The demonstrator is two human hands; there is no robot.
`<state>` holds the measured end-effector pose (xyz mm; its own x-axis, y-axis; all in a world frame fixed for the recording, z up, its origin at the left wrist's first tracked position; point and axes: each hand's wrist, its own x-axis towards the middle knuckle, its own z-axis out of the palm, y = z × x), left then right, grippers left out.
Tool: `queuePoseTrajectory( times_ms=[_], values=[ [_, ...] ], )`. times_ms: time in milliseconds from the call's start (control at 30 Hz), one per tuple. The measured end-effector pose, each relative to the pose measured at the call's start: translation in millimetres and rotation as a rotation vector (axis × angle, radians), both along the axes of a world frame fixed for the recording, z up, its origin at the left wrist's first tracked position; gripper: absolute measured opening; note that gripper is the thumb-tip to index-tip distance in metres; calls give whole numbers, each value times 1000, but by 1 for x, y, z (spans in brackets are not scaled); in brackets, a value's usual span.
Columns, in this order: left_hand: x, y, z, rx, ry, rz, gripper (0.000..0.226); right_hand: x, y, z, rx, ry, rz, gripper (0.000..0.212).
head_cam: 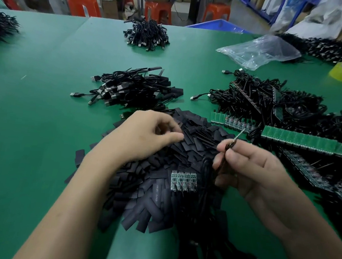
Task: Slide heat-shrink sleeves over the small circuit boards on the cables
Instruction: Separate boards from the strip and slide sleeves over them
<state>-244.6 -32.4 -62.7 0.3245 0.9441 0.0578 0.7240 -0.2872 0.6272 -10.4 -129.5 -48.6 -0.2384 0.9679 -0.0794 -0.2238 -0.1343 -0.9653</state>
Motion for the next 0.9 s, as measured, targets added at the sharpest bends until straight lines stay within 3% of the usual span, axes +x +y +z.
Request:
queuePoseTrajectory(
  times_ms=[100,267,567,667,733,833,900],
  values=[
    [2,4,-18,154,180,229,29,3,11,14,89,-138,-59,26],
    [11,7,-44,230,213,419,48,0,39,38,313,-496,-105,22],
    [7,11,-46,231,214,403,12,-22,81,43,426,-1003,61,21],
    [4,10,-38,185,184,385,12,-25,85,44,392,-1045,146,32],
    [-1,9,-25,113,25,368,9,-27,86,42,367,-979,178,43],
    [-11,1,2,-227,-468,152,11,-27,89,37,369,-878,161,58],
    [-16,-5,16,-299,-520,-2,18,-26,90,35,388,-879,153,61]
  ],
)
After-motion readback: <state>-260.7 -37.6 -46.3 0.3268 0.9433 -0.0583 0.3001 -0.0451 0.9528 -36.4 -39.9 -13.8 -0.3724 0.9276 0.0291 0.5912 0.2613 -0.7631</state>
